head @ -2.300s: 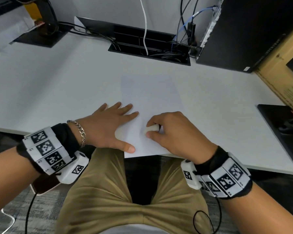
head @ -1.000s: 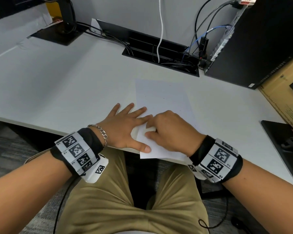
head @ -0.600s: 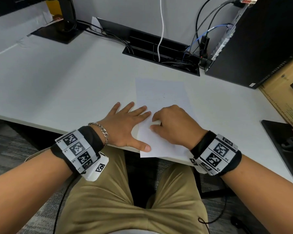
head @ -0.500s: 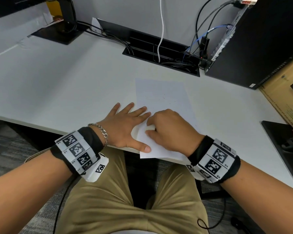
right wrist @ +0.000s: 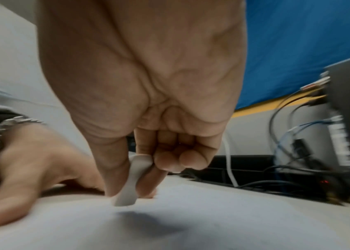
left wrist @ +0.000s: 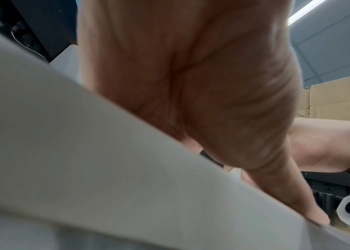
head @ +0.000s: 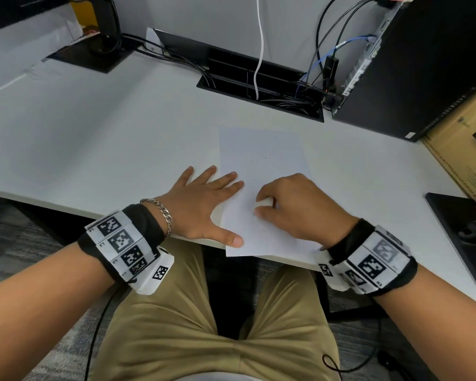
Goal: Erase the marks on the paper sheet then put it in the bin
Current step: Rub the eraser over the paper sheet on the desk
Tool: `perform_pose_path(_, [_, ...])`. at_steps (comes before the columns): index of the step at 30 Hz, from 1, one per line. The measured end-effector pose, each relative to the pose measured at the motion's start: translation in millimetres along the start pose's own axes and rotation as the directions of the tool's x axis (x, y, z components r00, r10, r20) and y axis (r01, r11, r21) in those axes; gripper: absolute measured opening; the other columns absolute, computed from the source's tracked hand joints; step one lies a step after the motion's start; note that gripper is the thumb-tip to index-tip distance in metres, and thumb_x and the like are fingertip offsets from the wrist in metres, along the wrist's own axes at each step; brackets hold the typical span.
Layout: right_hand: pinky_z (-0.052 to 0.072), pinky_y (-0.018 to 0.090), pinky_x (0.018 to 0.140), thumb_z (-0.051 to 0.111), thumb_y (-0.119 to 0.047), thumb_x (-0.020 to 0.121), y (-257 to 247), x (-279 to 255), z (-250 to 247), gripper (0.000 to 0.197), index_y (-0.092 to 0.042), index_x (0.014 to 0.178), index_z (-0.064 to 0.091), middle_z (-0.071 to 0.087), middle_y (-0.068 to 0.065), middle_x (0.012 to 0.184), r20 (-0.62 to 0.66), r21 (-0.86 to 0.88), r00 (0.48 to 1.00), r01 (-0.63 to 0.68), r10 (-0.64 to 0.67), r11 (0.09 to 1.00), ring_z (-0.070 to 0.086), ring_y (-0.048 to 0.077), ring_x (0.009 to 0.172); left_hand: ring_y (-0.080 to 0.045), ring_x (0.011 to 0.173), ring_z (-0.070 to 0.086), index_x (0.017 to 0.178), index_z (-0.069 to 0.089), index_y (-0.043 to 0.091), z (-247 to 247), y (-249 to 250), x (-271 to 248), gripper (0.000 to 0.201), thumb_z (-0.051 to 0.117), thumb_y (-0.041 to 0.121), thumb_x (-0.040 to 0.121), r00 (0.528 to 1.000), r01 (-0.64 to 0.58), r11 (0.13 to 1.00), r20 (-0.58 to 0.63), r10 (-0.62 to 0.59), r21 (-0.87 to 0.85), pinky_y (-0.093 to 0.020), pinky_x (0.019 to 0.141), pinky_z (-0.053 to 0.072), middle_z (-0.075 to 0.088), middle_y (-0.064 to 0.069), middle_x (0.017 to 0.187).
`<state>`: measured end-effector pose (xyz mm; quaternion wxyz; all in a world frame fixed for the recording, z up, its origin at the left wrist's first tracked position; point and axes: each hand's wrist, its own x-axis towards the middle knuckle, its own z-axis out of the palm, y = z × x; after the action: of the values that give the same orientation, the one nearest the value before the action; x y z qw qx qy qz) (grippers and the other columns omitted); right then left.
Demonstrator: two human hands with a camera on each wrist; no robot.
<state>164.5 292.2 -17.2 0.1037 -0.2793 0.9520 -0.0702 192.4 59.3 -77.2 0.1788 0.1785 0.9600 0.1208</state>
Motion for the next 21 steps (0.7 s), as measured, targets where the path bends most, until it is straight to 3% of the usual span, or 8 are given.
perform_pose_path(6, [0.052,0.033,0.086,0.062,-0.047,0.097,16.3,-23.5,5.9,0.032,-0.033,0.125,0.069,0.069,-0.009,0.11,-0.004,-0.014,0.999,-0.036,0.036,0.999,0.062,0.015,0.103,-0.012,0.157,-0.024,0.165,-0.01,0.041,-5.0,0.4,-1.5,0.125,0.05,0.098,0.072,0.999,-0.044,0.999,-0.006,0.044,-0.008,-0.05,0.126,-0.017,-0.017,0.017,0.172])
perform_pose_path(9, [0.049,0.032,0.086,0.063,-0.045,0.096,21.9,-20.3,4.2,0.032,-0.036,0.127,0.068,0.069,-0.01,0.114,-0.007,-0.029,1.0,-0.025,0.024,0.999,0.06,0.015,0.108,-0.01,0.158,-0.014,0.165,0.016,0.041,-15.8,0.2,0.6,0.116,0.055,0.097,0.071,0.994,-0.107,0.993,-0.029,0.106,-0.044,-0.045,0.128,-0.013,0.001,0.007,0.173])
perform_pose_path(12, [0.047,0.031,0.087,0.065,-0.044,0.096,28.9,-14.9,-0.4,0.033,-0.037,0.129,0.068,0.068,-0.01,0.114,0.025,-0.061,1.0,0.002,-0.001,0.998,0.057,0.014,0.11,-0.009,0.159,-0.002,0.149,0.04,0.035,-31.0,2.0,10.8,0.098,0.064,0.09,0.072,0.989,-0.149,0.988,-0.029,0.148,-0.044,-0.04,0.13,-0.005,0.012,0.009,0.171])
perform_pose_path(14, [0.044,0.03,0.084,0.065,-0.043,0.096,32.2,-12.5,-3.8,0.033,-0.037,0.129,0.068,0.067,-0.01,0.113,0.03,-0.091,1.0,0.002,0.0,0.996,0.056,0.015,0.11,-0.016,0.157,0.017,0.142,0.041,0.034,-37.3,4.7,15.3,0.091,0.069,0.086,0.073,0.99,-0.137,0.988,0.025,0.139,-0.073,-0.039,0.13,0.012,0.022,0.012,0.169])
perform_pose_path(16, [0.039,0.028,0.08,0.064,-0.044,0.096,36.2,-10.5,-6.3,0.033,-0.037,0.128,0.068,0.068,-0.01,0.114,0.016,-0.106,1.0,-0.019,0.021,0.994,0.057,0.015,0.111,-0.017,0.141,0.041,0.148,0.038,0.033,-38.7,6.3,17.2,0.095,0.071,0.083,0.075,0.992,-0.123,0.991,0.034,0.125,-0.062,-0.037,0.119,0.034,0.036,0.014,0.159])
perform_pose_path(21, [0.045,0.03,0.083,0.064,-0.042,0.096,43.0,-6.8,-5.9,0.034,-0.034,0.129,0.068,0.069,-0.006,0.122,-0.027,-0.111,0.998,-0.054,0.052,0.992,0.061,0.02,0.115,-0.019,0.133,0.043,0.164,0.024,0.031,-40.9,18.8,13.3,0.109,0.058,0.089,0.078,0.995,-0.1,0.971,0.035,0.095,0.217,-0.036,0.11,0.039,0.036,0.009,0.154])
